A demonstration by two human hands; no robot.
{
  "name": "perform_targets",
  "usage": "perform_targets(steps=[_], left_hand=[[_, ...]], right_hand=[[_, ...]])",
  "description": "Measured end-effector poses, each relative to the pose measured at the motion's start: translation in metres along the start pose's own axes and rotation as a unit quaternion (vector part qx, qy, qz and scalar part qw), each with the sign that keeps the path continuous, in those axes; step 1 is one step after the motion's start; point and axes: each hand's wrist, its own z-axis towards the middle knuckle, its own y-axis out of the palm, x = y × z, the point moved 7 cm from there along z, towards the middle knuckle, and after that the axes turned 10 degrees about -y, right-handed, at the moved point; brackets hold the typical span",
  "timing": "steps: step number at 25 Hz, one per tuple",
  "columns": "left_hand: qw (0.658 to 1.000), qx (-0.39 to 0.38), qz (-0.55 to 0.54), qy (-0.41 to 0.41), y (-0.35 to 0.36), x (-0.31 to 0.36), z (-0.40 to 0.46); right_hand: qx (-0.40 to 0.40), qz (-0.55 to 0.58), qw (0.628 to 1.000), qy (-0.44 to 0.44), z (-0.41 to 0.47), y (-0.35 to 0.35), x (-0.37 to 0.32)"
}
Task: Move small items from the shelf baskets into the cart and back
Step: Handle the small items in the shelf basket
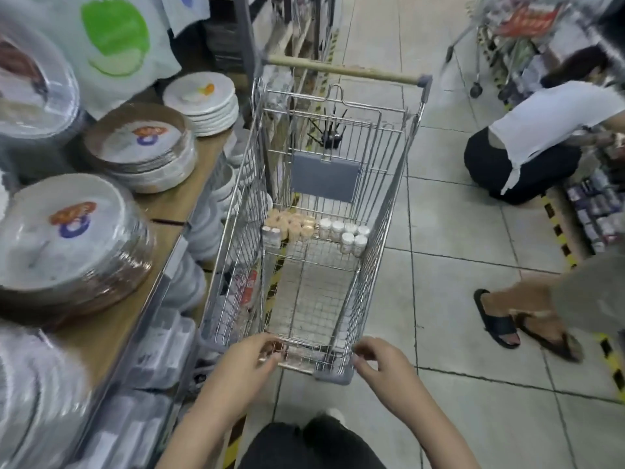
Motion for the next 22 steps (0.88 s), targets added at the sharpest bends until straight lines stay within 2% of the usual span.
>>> perform_targets(steps=[4, 10, 15, 22], left_hand=[[0.999, -0.033, 0.012, -0.035, -0.004, -0.011, 0.068], [0.993, -0.108, 0.019, -0.043, 0.018, -0.009, 0.212], [0.985, -0.158, -0.017, -0.071, 0.058, -0.006, 0.325], [0.982, -0.18, -0.045, -0.041, 0.129, 0.024, 0.446]], right_hand=[[-0.023, 0.022, 0.999, 0.025, 0.076, -0.003, 0.006], [0.0, 0.063, 0.989, 0.137, 0.194, 0.007, 0.06], [0.068, 0.115, 0.963, 0.235, 0.295, 0.016, 0.12], [0.193, 0.168, 0.905, 0.34, 0.356, 0.042, 0.213]])
